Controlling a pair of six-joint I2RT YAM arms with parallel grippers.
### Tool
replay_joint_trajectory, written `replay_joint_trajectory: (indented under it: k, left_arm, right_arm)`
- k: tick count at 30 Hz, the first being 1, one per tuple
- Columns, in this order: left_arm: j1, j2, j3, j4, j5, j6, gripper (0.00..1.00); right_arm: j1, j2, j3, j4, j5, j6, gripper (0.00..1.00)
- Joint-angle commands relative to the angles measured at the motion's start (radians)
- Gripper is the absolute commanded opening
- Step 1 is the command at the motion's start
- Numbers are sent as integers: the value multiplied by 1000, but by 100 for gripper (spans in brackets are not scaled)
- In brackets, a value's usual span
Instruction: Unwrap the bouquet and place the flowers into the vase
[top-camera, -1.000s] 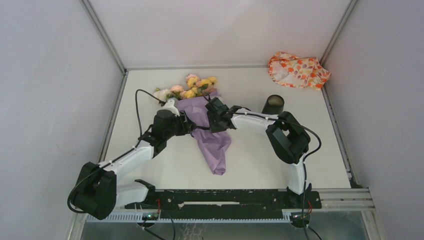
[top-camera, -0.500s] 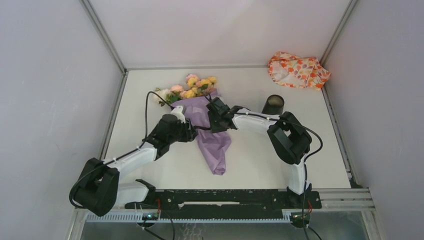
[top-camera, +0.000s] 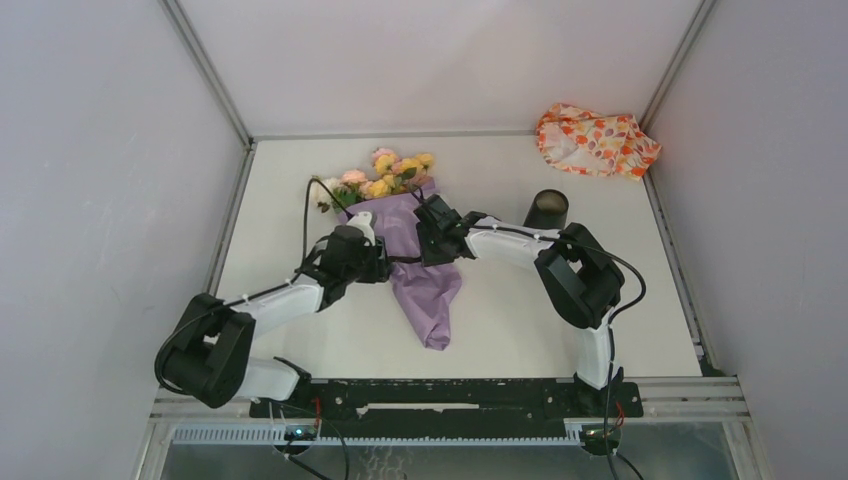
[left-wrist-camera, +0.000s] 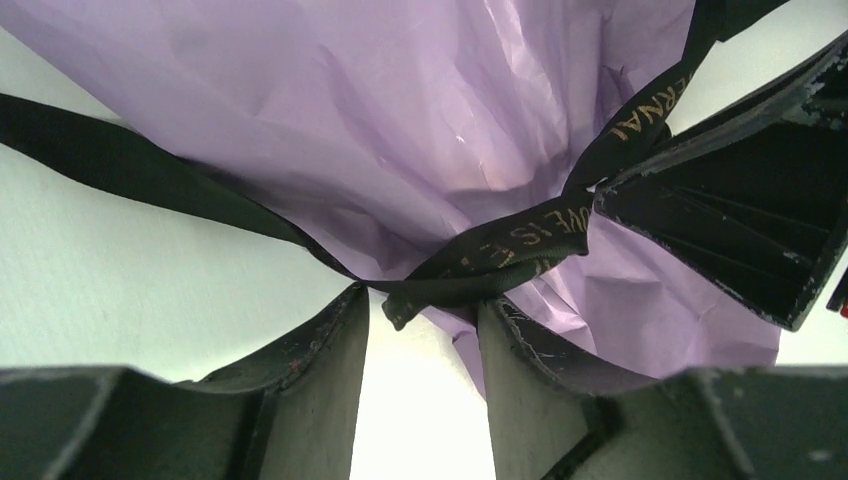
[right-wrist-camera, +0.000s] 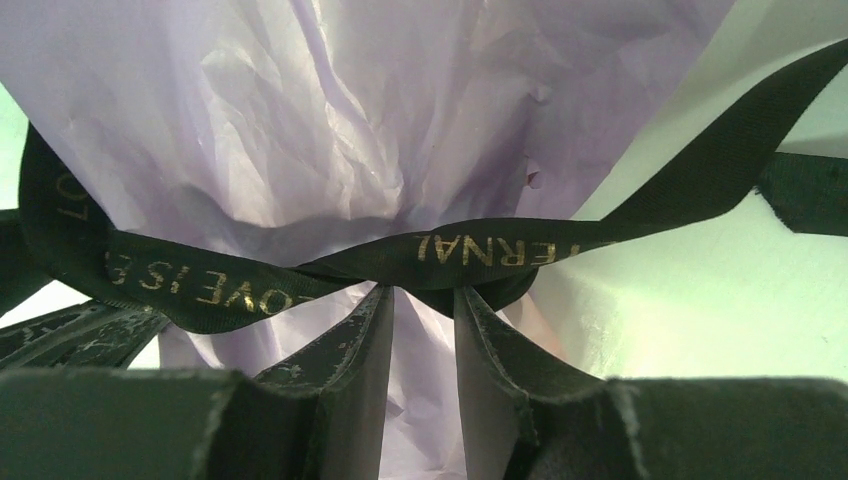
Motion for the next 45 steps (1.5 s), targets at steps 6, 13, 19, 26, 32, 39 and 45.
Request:
replay_joint_trajectory:
  k: [6, 13, 19, 26, 32, 39, 45]
  left_arm:
    - [-5, 101, 124, 65, 27, 33, 47]
    - [-4, 152, 158, 50, 12, 42, 17]
    - [-5, 47, 178, -59, -30, 21, 0]
    - [-5, -275, 244, -287, -167, 7, 0]
    - [-4, -361, 322, -365, -195, -29, 0]
    - [-5, -311, 379, -403, -205, -33, 0]
    - [-3, -267, 377, -440, -245, -45, 10]
  right_arm:
    - [-2, -55, -3, 30, -22, 22, 36]
    - [-1, -67, -17, 37, -24, 20, 35]
    - [-1, -68, -19, 34, -17, 25, 35]
    - [-5, -81, -28, 37, -9, 25, 35]
    - [-7, -81, -28, 39, -12, 27, 35]
    - [-7, -103, -28, 38, -1, 23, 35]
    - [0, -154, -32, 38, -4, 9, 35]
